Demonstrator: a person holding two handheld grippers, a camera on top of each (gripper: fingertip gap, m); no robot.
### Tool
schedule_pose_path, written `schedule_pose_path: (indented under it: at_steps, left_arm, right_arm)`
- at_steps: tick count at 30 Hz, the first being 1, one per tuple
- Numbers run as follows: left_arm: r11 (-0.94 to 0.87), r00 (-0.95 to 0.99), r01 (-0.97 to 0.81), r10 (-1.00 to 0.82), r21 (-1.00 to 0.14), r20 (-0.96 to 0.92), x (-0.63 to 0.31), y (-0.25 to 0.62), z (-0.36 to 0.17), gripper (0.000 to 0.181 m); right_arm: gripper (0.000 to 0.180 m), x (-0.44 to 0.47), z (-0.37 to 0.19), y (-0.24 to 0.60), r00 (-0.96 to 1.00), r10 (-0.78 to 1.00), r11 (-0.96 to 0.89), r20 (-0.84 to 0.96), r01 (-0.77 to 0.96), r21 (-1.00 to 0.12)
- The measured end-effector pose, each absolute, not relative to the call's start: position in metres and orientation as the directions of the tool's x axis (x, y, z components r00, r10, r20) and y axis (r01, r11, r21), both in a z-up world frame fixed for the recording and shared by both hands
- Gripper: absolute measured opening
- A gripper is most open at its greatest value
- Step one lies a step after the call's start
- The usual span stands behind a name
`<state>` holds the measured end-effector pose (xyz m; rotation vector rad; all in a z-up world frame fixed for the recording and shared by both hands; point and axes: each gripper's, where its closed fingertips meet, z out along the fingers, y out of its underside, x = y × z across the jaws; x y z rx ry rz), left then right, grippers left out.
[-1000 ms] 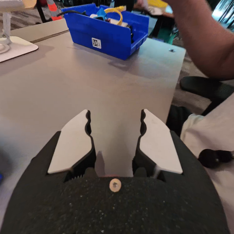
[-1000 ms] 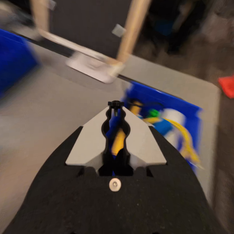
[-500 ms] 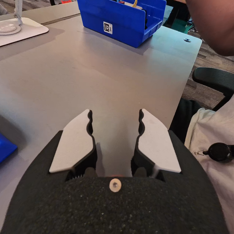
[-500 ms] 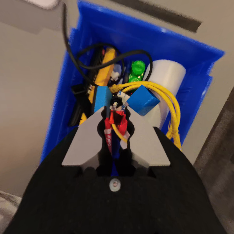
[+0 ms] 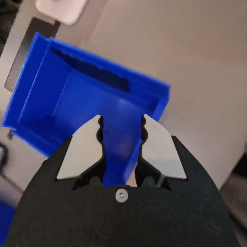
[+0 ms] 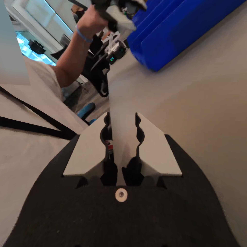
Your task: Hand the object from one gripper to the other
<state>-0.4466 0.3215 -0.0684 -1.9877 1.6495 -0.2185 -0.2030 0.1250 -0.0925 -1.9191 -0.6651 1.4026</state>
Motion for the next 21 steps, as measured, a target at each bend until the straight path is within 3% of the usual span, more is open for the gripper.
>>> schedule_pose_path:
  at_steps: [5, 8, 11, 16, 19, 21]
  left_arm:
    - [0.062, -0.066, -0.998, -0.977, 0.025, -0.202, -0.502, 0.389, -0.128, 0.043]
    - [0.108, -0.126, -0.981, -0.987, 0.163, -0.104, -0.514, 0.407, -0.161, 0.038]
    - [0.037, -0.052, -0.951, -0.998, 0.306, -0.041, -0.525, 0.413, -0.18, 0.038]
    - [0.008, -0.016, -0.941, -1.0, 0.338, -0.023, -0.526, 0.412, -0.188, 0.027]
    - [0.009, -0.011, -0.95, -1.0, 0.311, -0.005, -0.523, 0.406, -0.189, 0.004]
    - [-0.002, -0.006, -0.954, -1.0, 0.299, -0.026, -0.522, 0.405, -0.189, 0.0]
  right_arm:
    - [0.038, -0.219, -0.086, 0.128, 0.149, 0.687, -0.714, -0.711, -0.048, -0.699]
    - [0.038, -0.22, -0.092, 0.137, 0.16, 0.683, -0.717, -0.712, -0.039, -0.696]
    - [0.038, -0.222, -0.096, 0.14, 0.142, 0.669, -0.733, -0.73, -0.036, -0.679]
    - [0.037, -0.221, -0.101, 0.14, 0.116, 0.652, -0.751, -0.749, -0.034, -0.659]
    - [0.037, -0.216, -0.1, 0.143, 0.085, 0.639, -0.763, -0.765, -0.057, -0.644]
    - [0.037, -0.212, -0.097, 0.144, 0.049, 0.623, -0.777, -0.781, -0.082, -0.625]
